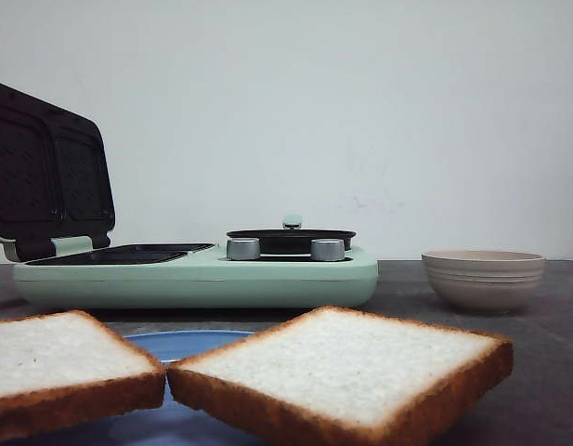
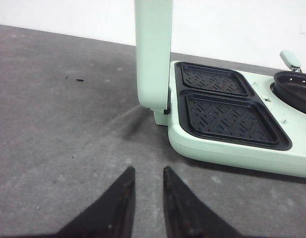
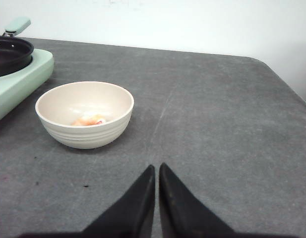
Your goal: Make breakfast with bread and shrimp
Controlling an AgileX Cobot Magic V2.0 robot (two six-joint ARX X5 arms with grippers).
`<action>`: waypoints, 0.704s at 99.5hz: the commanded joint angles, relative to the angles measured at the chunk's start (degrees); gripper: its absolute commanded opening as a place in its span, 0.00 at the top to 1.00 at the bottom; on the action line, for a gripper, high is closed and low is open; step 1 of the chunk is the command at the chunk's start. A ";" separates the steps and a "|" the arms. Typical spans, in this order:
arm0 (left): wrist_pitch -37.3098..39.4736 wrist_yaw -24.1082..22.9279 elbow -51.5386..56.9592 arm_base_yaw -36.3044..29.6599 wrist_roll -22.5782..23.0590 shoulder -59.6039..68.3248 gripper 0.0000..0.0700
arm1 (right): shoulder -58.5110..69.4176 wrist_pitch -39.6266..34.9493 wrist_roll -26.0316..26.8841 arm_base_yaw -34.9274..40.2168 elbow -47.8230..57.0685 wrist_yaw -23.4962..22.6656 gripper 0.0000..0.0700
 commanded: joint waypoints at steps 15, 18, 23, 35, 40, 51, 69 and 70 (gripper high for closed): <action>-0.15 0.04 -1.05 0.04 -0.37 -0.02 0.98 | -0.04 0.57 -0.26 0.17 -0.17 0.04 0.99; -0.17 0.04 -1.05 0.04 -0.37 -0.02 0.98 | -0.04 0.57 -0.26 0.17 -0.17 0.04 0.99; -0.17 0.02 -1.05 0.04 -0.37 -0.02 0.98 | -0.04 0.55 -0.26 0.17 -0.17 0.04 0.99; -0.15 0.02 -1.05 0.04 -0.37 -0.02 0.98 | -0.04 0.57 -0.24 0.17 -0.17 0.04 0.99; -0.15 0.04 -1.05 0.04 -0.37 -0.02 0.98 | -0.04 0.57 -0.26 0.17 -0.17 0.04 0.99; -0.13 0.02 -1.05 0.04 -0.37 -0.02 0.98 | -0.04 0.66 -0.26 0.17 -0.17 0.07 0.99; -0.13 0.09 -1.05 0.04 -1.01 -0.02 0.98 | -0.04 0.68 -0.13 0.17 -0.17 -0.09 0.99; -0.13 0.09 -1.05 0.04 -0.98 -0.02 0.98 | -0.04 0.68 -0.07 0.17 -0.17 -0.13 0.99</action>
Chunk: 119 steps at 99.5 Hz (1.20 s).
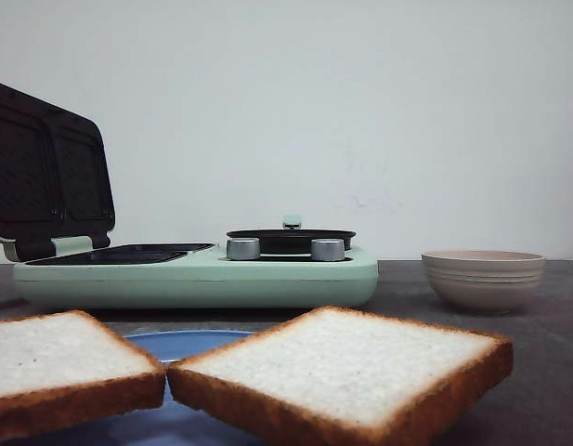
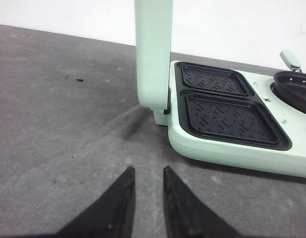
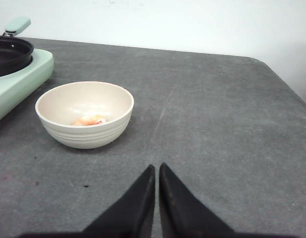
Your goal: Make breakfast with bread and shrimp
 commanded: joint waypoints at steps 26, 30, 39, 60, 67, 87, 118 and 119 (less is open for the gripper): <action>-0.11 0.24 -1.05 0.00 -8.96 -0.02 0.98 | -0.04 1.66 12.68 0.17 -0.15 -0.42 0.99; -0.09 0.26 -1.05 0.00 -9.38 -0.02 0.98 | -0.04 3.37 14.82 0.17 -0.15 -0.48 0.99; -0.11 0.28 -1.05 -0.02 -11.58 -0.02 0.98 | -0.04 6.80 18.97 0.17 -0.15 -1.36 0.99; -0.09 0.33 -1.03 0.00 -19.96 -0.02 0.98 | -0.04 11.37 23.15 0.17 -0.11 -4.55 0.99; -0.07 1.75 -0.72 0.00 -22.99 -0.02 0.98 | -0.04 12.94 27.41 0.17 -0.11 -4.72 0.99; -0.11 9.51 3.72 0.00 -23.74 0.48 0.98 | 0.02 17.44 39.21 0.13 1.29 -8.22 0.99; -2.34 10.38 19.02 -0.13 -15.63 12.17 0.98 | 3.85 10.64 33.05 0.20 11.17 -12.00 0.99; -2.73 10.58 19.65 -0.13 -15.23 12.72 0.98 | 4.00 10.19 32.61 0.20 11.58 -12.02 0.99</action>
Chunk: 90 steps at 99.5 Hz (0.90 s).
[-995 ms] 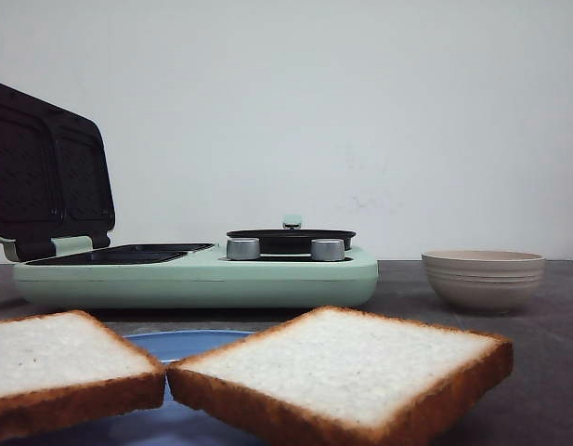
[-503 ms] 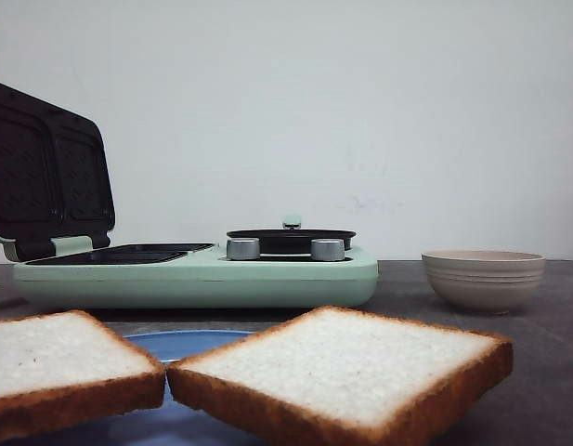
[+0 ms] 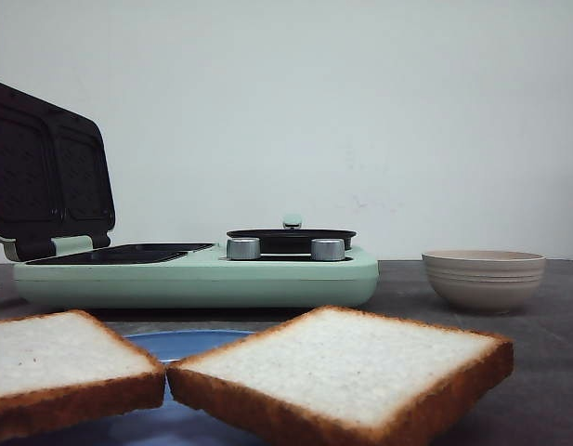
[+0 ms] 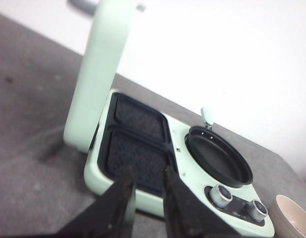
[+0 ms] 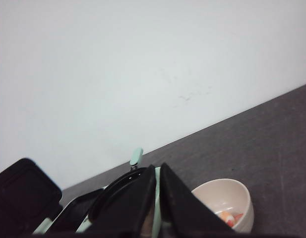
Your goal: Make breakfast with bread and shrimp
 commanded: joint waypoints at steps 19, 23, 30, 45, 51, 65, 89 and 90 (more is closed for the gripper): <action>-10.01 1.99 14.16 -0.28 10.25 12.26 0.98 | 3.98 -7.26 -8.52 0.20 7.87 -0.59 0.99; -10.71 2.82 15.52 -0.39 11.06 13.64 0.98 | 4.39 -8.22 -8.52 0.24 8.55 -1.07 0.99; -10.80 4.46 16.90 -0.70 11.17 15.19 0.98 | 4.79 -10.93 -8.52 0.46 9.70 -2.95 0.99; -14.08 5.88 17.88 -0.98 10.47 17.09 0.96 | 4.83 -17.40 -8.44 1.16 11.21 -6.64 0.84; -17.00 5.86 17.90 -0.98 10.47 17.42 0.95 | 4.83 -18.93 -7.76 1.31 11.23 -7.08 0.76; -21.97 5.84 17.92 -0.98 10.49 17.35 0.94 | 4.85 -20.46 -7.13 1.31 11.23 -7.32 0.73; -25.40 7.69 17.92 -0.98 8.92 17.68 0.49 | 6.12 -23.54 -4.79 2.71 11.87 -11.19 0.70; -25.49 8.13 17.92 -0.98 8.83 17.68 0.49 | 6.34 -23.67 -4.81 2.91 11.91 -11.19 0.70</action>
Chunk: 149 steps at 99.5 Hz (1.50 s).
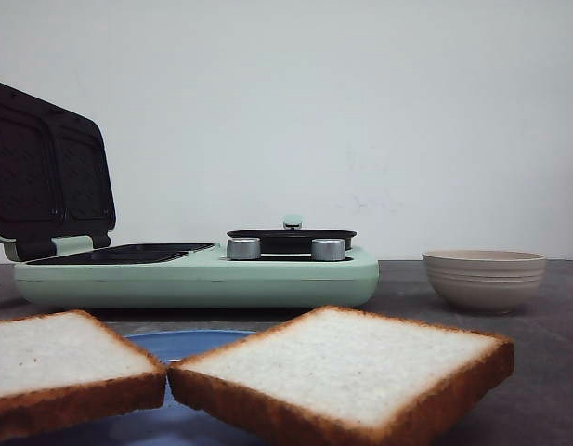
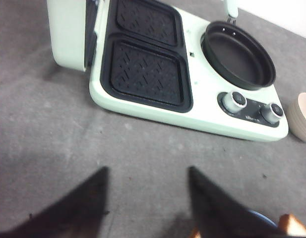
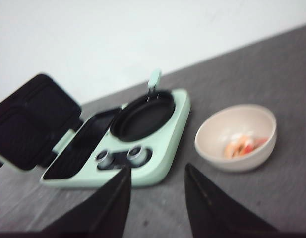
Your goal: Make breakfast with bread and shrimp
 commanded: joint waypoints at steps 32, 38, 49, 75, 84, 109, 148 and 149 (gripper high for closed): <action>-0.11 6.23 1.07 -0.07 -1.81 0.31 0.50 | 9.38 -4.33 0.68 3.56 2.29 -3.54 0.70; 0.04 6.23 1.07 -0.07 -1.81 0.31 0.50 | 10.64 -6.03 0.48 3.82 2.78 -3.63 0.70; 0.31 6.23 1.07 -0.07 -1.79 0.31 0.50 | 11.76 -7.65 -0.50 4.09 3.45 -3.65 0.70; -0.13 6.21 1.07 -0.98 -1.81 0.37 0.50 | 11.76 -9.53 -0.26 4.07 4.22 -5.55 0.70; -0.24 6.21 1.07 -1.42 -2.19 1.20 0.50 | 12.09 -10.21 0.37 4.07 4.24 -5.92 0.70; -0.26 6.08 2.99 -1.46 -4.00 8.52 0.50 | 17.97 -12.15 1.16 4.07 5.55 -6.01 0.70; -9.29 6.51 10.43 -3.85 0.22 17.68 0.49 | 22.25 -17.86 -3.34 5.35 9.25 -7.54 0.43; -9.44 6.54 10.43 -3.89 0.26 17.73 0.49 | 22.25 -17.94 -3.34 5.42 9.25 -7.58 0.41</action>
